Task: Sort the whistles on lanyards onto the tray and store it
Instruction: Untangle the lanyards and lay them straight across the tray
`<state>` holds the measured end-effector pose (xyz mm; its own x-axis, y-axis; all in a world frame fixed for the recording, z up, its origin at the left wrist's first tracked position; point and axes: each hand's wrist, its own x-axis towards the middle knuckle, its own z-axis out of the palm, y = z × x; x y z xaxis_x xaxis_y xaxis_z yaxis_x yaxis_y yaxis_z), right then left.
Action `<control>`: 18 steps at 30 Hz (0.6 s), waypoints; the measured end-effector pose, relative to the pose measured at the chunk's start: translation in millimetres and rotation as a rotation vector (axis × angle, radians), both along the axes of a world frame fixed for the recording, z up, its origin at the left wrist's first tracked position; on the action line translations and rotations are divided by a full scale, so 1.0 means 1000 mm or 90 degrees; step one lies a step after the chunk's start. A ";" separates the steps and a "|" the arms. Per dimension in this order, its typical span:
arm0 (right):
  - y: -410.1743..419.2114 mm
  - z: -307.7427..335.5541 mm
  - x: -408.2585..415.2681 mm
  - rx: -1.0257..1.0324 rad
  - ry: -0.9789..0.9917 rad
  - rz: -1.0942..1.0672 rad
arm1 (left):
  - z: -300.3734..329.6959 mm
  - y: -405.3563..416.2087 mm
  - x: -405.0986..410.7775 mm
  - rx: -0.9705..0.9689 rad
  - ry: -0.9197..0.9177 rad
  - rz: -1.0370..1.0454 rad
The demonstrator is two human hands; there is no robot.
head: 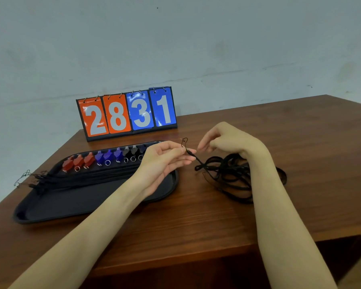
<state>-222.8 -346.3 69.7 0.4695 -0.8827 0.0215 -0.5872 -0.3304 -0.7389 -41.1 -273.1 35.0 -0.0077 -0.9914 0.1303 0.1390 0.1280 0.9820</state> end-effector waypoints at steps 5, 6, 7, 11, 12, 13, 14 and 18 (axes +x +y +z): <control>0.006 0.003 -0.005 0.083 0.047 0.225 | 0.004 -0.003 0.006 -0.021 0.046 0.035; 0.007 0.003 -0.006 0.096 0.043 0.243 | 0.005 -0.003 0.008 -0.023 0.069 0.038; 0.008 0.004 -0.006 0.101 0.035 0.241 | 0.007 -0.004 0.011 -0.021 0.100 0.040; 0.002 0.003 -0.011 0.056 -0.080 0.113 | 0.017 -0.010 0.035 0.000 0.296 0.088; 0.000 0.002 -0.012 0.040 -0.114 0.070 | 0.019 -0.011 0.042 0.002 0.338 0.105; -0.002 0.001 -0.013 0.023 -0.140 0.027 | 0.020 -0.012 0.047 0.002 0.371 0.119; -0.004 0.000 -0.014 0.010 -0.163 -0.012 | 0.021 -0.013 0.052 0.000 0.395 0.132; -0.008 -0.002 -0.013 0.028 -0.291 -0.143 | 0.023 -0.016 0.065 -0.009 0.461 0.143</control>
<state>-236.0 -354.4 67.6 0.2196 -0.9653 0.1412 -0.2544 -0.1964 -0.9469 24.3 -289.2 57.6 0.2865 -0.9573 0.0393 0.7173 0.2415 0.6536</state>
